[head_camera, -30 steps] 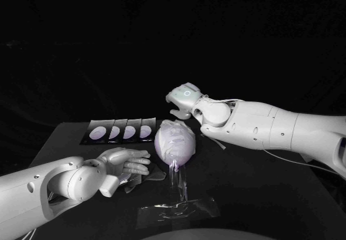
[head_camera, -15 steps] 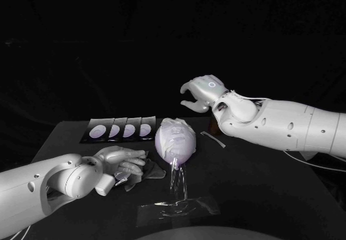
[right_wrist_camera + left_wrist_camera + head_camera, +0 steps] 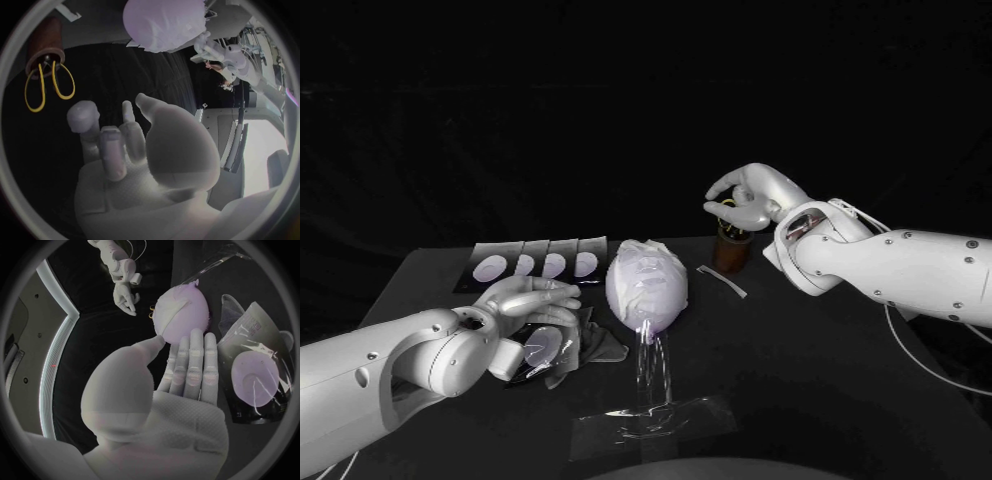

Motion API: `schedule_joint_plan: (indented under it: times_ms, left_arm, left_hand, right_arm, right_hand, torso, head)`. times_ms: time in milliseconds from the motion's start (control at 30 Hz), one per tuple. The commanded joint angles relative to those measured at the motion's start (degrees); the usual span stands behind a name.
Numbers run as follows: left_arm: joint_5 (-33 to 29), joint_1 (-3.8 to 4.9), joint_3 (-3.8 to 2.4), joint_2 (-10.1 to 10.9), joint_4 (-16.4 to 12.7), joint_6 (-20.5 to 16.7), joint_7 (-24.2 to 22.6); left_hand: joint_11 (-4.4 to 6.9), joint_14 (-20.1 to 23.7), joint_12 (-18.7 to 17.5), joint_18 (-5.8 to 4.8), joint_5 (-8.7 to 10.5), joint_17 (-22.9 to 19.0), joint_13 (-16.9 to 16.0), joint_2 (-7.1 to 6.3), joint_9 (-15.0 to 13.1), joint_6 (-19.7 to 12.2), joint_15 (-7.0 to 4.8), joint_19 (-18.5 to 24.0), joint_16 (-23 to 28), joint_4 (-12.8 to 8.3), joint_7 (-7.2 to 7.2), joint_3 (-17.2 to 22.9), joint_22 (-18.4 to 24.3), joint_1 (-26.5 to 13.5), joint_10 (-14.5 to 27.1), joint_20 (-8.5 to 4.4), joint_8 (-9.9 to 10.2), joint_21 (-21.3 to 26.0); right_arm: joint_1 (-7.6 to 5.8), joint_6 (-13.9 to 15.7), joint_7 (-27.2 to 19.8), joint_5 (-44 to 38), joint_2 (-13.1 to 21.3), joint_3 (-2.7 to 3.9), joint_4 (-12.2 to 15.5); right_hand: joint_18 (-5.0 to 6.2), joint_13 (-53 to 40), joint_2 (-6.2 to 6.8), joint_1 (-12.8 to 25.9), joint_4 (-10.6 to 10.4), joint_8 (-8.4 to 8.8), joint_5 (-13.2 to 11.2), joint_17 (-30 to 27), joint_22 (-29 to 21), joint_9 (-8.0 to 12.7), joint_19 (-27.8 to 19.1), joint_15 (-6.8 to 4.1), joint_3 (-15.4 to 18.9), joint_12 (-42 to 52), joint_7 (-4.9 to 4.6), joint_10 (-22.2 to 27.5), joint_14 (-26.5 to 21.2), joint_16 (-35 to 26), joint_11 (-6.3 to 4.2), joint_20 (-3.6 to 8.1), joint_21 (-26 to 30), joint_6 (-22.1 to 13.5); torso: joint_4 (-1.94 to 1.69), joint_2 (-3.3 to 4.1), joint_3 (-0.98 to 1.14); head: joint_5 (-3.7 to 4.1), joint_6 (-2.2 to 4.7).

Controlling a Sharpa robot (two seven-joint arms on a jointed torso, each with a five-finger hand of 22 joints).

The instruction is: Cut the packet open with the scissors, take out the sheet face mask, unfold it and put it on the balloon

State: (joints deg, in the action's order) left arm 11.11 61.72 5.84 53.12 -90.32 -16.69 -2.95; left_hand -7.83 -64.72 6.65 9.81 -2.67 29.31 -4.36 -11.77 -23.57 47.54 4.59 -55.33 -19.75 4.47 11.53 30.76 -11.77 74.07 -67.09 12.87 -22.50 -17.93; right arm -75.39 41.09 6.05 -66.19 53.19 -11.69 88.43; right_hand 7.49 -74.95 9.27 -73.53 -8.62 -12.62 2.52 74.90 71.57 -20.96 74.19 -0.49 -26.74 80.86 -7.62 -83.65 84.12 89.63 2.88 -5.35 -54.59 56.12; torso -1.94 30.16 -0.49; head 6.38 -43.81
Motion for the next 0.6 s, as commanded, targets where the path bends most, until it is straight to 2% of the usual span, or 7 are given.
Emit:
schedule_joint_plan:
  times_ms: [33,167,267,500,533,567,600]
  left_arm:
    - [4.4,0.31,-0.25,-0.8,0.9,-3.2,-8.1]
    - [10.3,0.84,-0.41,-2.2,2.6,-4.7,-10.2]
    - [14.4,1.24,-0.47,-3.4,3.7,-6.0,-10.8]
    - [21.8,2.27,-0.56,-6.6,6.0,-8.3,-7.8]
    - [22.4,2.41,-0.56,-7.0,6.3,-8.6,-7.2]
    - [23.2,2.66,-0.57,-7.7,6.8,-9.1,-6.1]
    - [23.5,2.79,-0.58,-8.1,7.0,-9.4,-5.5]
  left_hand:
    - [-0.57,2.8,0.6,0.11,-0.18,0.2,-0.1,-0.79,0.6,-0.9,0.7,1.4,-0.4,0.3,0.61,-1.0,0.7,0.0,1.7,0.8,0.6,1.3]
    - [-2.34,12.6,0.2,-1.89,-0.22,-1.1,0.3,-1.56,1.3,-2.9,3.36,8.1,2.5,1.2,1.81,-3.5,3.1,0.0,6.5,3.17,1.2,6.1]
    - [-3.58,18.7,0.0,-4.02,-0.18,-2.5,0.4,-1.34,1.7,-4.9,5.0,12.7,4.6,1.7,2.7,-5.9,4.9,0.9,10.1,3.72,1.5,9.5]
    - [-4.75,26.2,-0.4,-6.27,0.04,-5.6,0.7,-0.44,2.9,-9.1,7.13,17.2,8.1,4.4,3.15,-16.1,6.6,2.1,15.4,3.85,2.1,12.3]
    - [-4.27,26.9,-0.1,-6.2,-0.11,-6.7,0.4,2.43,3.2,-10.0,7.88,18.5,8.7,6.2,3.65,-24.4,7.1,5.5,16.5,3.78,1.7,13.0]
    - [-5.52,29.7,-0.7,-6.44,-0.3,-8.1,0.7,3.48,3.7,-11.5,8.37,21.0,10.3,9.6,4.19,-31.7,7.6,7.3,18.7,3.96,2.1,13.8]
    - [-6.02,31.3,-0.6,-6.46,-0.38,-9.3,0.6,2.07,3.8,-11.9,8.29,21.7,10.8,10.5,3.57,-33.3,7.7,8.3,18.9,4.0,2.1,13.9]
  right_arm:
    - [0.51,-0.1,-5.4,15.2,0.4,0.04,0.7]
    - [0.9,-2.4,-6.1,19.7,0.1,0.01,0.2]
    - [1.03,-4.6,-5.9,21.8,-0.6,0.0,-0.5]
    - [1.44,-8.6,-5.3,24.0,-2.7,-0.05,-2.5]
    - [1.48,-8.9,-5.3,24.1,-3.0,-0.06,-2.7]
    - [1.55,-9.4,-5.2,24.3,-3.4,-0.06,-3.1]
    - [1.58,-9.7,-5.1,24.3,-3.6,-0.06,-3.3]
  right_hand:
    - [-0.92,-8.7,-0.14,-0.9,-0.2,-0.26,0.3,15.1,0.6,0.1,0.8,-0.28,-0.2,1.7,0.04,-2.4,5.9,0.4,0.01,-0.01,-0.8,0.6]
    - [-1.26,-10.8,-0.54,-1.1,-0.2,-0.2,0.4,15.1,1.8,0.2,1.8,-0.33,0.2,4.2,0.11,-3.7,5.9,0.4,-0.04,0.09,-2.8,0.8]
    - [-1.46,-11.9,-0.88,-1.2,-0.2,-0.27,0.4,15.1,2.5,0.2,2.5,-0.38,0.3,5.5,0.22,-4.4,5.9,0.4,-0.14,0.16,-4.1,1.1]
    - [-1.78,-14.3,-1.45,-1.1,-0.4,-0.33,0.3,15.1,3.7,0.3,3.4,-0.58,1.0,8.3,0.46,-5.9,5.9,0.4,-0.33,0.34,-6.0,1.7]
    - [-1.78,-14.3,-1.45,-1.1,-0.4,-0.33,0.3,15.1,3.7,0.3,3.4,-0.58,1.0,8.3,0.46,-5.9,5.9,0.4,-0.33,0.34,-6.0,1.7]
    - [-1.81,-14.4,-1.49,-1.0,-0.4,-0.3,0.3,15.1,3.8,0.3,3.5,-0.6,1.2,8.4,0.46,-6.0,5.9,0.4,-0.34,0.37,-6.2,1.7]
    - [-1.84,-14.5,-1.51,-1.0,-0.5,-0.29,0.3,15.1,3.9,0.3,3.6,-0.6,1.2,8.5,0.47,-6.0,5.9,0.4,-0.34,0.38,-6.3,1.8]
  torso:
    - [-0.01,0.14,0.08]
    - [0.0,0.36,0.13]
    - [0.05,0.49,0.1]
    - [-0.07,1.11,0.1]
    - [-0.06,1.17,0.12]
    - [-0.05,1.28,0.14]
    - [-0.04,1.38,0.14]
  head:
    - [0.54,0.27]
    - [0.96,0.64]
    - [1.02,0.64]
    - [0.93,0.85]
    - [0.91,0.87]
    - [0.86,0.95]
    - [0.86,1.03]
